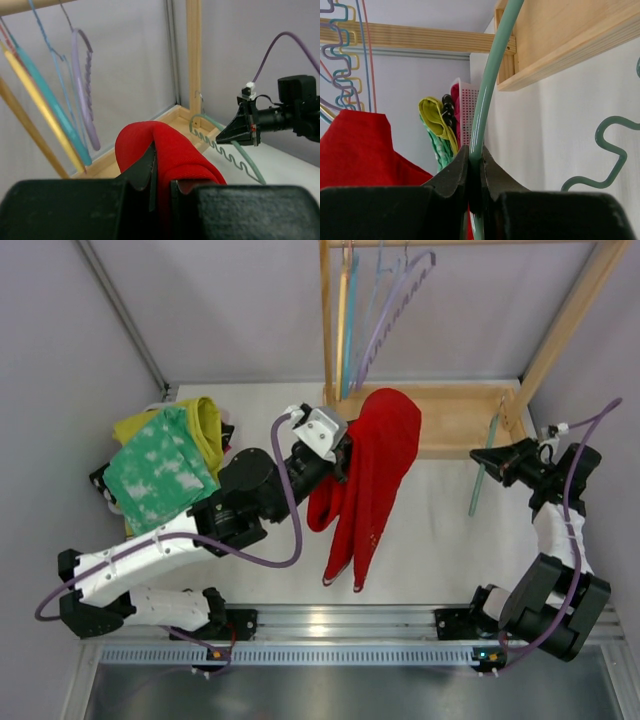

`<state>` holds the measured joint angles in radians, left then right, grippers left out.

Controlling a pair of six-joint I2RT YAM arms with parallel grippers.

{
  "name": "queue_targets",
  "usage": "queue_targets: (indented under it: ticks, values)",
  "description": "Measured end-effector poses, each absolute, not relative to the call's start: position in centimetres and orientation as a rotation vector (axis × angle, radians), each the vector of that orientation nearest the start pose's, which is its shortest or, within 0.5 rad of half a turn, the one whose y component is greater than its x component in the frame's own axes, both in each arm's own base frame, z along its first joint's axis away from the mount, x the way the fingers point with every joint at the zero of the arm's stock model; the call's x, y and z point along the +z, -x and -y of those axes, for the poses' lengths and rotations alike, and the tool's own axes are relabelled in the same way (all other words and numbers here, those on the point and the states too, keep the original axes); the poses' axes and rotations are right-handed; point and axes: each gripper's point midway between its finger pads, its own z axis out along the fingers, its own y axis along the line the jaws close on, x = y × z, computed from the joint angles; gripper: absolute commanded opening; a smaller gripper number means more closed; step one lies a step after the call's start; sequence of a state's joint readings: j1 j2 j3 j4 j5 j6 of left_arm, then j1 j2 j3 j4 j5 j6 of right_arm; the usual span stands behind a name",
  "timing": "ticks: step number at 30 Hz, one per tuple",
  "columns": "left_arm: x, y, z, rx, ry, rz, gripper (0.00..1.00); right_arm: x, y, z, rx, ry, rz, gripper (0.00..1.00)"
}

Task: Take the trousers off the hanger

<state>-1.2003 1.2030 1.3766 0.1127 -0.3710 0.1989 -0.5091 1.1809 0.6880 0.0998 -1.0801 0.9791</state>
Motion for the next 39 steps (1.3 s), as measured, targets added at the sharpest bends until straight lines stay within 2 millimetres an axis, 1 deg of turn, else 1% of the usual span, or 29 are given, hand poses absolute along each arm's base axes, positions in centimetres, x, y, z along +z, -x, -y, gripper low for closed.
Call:
queue_targets:
  ticks: [2,4,10,16,20,24,27,30,33,34,36,38,39]
  values:
    - [48.3,-20.8,32.3,-0.595,-0.576,-1.219,0.00,22.5,-32.1,-1.7,1.354,-0.700,-1.849,0.00]
    - [48.4,-20.9,30.6,-0.592,-0.554,-1.240,0.00,22.4,-32.0,-1.7,1.351,-0.706,-1.855,0.00]
    - [48.8,-22.8,24.3,-0.548,-0.414,-1.315,0.00,22.9,-32.1,-1.6,1.333,-0.688,-1.862,0.00]
    - [49.0,-24.2,19.8,-0.473,-0.310,-1.366,0.00,22.7,-31.8,-1.7,1.329,-0.694,-1.880,0.00]
    - [49.3,-24.7,16.7,-0.421,-0.243,-1.390,0.00,23.4,-31.8,-1.7,1.316,-0.677,-1.894,0.00]
    - [50.1,-24.8,13.3,-0.389,-0.159,-1.390,0.00,24.2,-32.0,-1.5,1.304,-0.654,-1.889,0.00]
    - [51.2,-24.7,10.6,-0.366,-0.087,-1.374,0.00,24.4,-32.0,-1.5,1.301,-0.646,-1.889,0.00]
    - [52.8,-24.0,7.9,-0.347,-0.002,-1.341,0.00,24.6,-32.4,-1.4,1.303,-0.642,-1.891,0.00]
    - [54.2,-22.7,4.6,-0.311,0.104,-1.291,0.00,24.8,-32.9,-1.1,1.304,-0.638,-1.898,0.00]
    - [54.5,-22.0,3.4,-0.289,0.142,-1.270,0.00,24.9,-33.1,-1.0,1.303,-0.637,-1.900,0.00]
    - [55.3,-19.9,0.7,-0.225,0.221,-1.216,0.00,25.4,-33.4,-0.8,1.301,-0.628,-1.899,0.00]
    - [56.0,-17.9,-1.2,-0.159,0.277,-1.160,0.00,25.9,-33.5,-0.8,1.299,-0.616,-1.897,0.00]
    - [56.5,-16.6,-2.2,-0.120,0.309,-1.127,0.00,26.2,-33.6,-0.8,1.299,-0.608,-1.895,0.00]
